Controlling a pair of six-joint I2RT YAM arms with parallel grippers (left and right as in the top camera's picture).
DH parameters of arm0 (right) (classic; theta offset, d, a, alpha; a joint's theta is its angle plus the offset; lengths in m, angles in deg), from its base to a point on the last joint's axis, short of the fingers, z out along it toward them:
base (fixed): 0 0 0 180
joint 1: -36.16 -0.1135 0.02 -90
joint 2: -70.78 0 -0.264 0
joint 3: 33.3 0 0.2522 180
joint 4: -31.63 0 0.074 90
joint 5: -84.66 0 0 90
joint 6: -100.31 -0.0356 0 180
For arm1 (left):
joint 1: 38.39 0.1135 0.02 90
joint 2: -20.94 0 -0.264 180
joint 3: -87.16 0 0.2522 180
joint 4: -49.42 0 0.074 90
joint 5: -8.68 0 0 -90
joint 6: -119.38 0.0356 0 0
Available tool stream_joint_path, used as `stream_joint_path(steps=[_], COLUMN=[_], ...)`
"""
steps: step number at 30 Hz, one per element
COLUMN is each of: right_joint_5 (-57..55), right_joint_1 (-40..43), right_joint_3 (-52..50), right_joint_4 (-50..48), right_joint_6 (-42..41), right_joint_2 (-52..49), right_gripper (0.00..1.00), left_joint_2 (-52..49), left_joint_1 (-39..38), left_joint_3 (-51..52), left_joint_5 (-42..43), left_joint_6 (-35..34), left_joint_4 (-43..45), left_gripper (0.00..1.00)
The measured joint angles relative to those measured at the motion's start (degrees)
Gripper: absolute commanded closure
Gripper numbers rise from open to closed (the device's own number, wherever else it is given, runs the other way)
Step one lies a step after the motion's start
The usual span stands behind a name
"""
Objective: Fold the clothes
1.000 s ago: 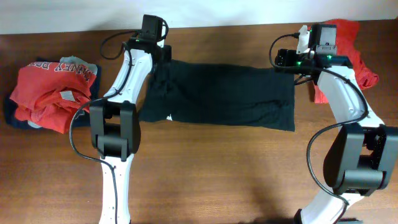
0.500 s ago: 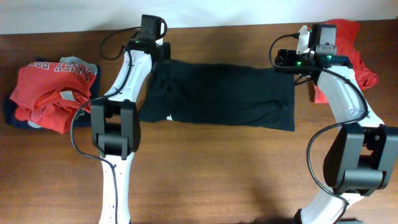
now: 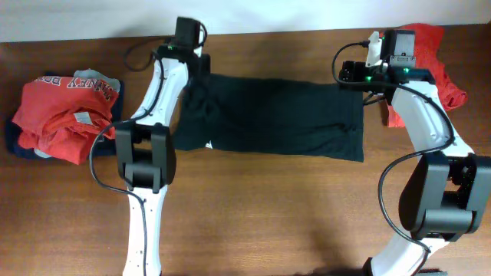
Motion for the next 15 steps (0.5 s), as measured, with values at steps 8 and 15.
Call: stream_joint_path(steps=[8, 15], right_joint_5=[0.0, 0.87], right_joint_1=[0.0, 0.0], right_joint_3=[0.0, 0.0], right_joint_4=[0.72, 0.92], right_joint_6=[0.0, -0.02], right_joint_2=[-0.02, -1.7], right_gripper=[0.09, 0.09], left_joint_2=[0.0, 0.0], left_joint_1=[-0.02, -0.31], left_joint_3=[-16.33, -19.28], left_joint_5=[-1.66, -1.38], left_joint_6=[-0.02, 0.0], left_joint_4=[-18.93, -32.81], left_gripper=[0.99, 1.0])
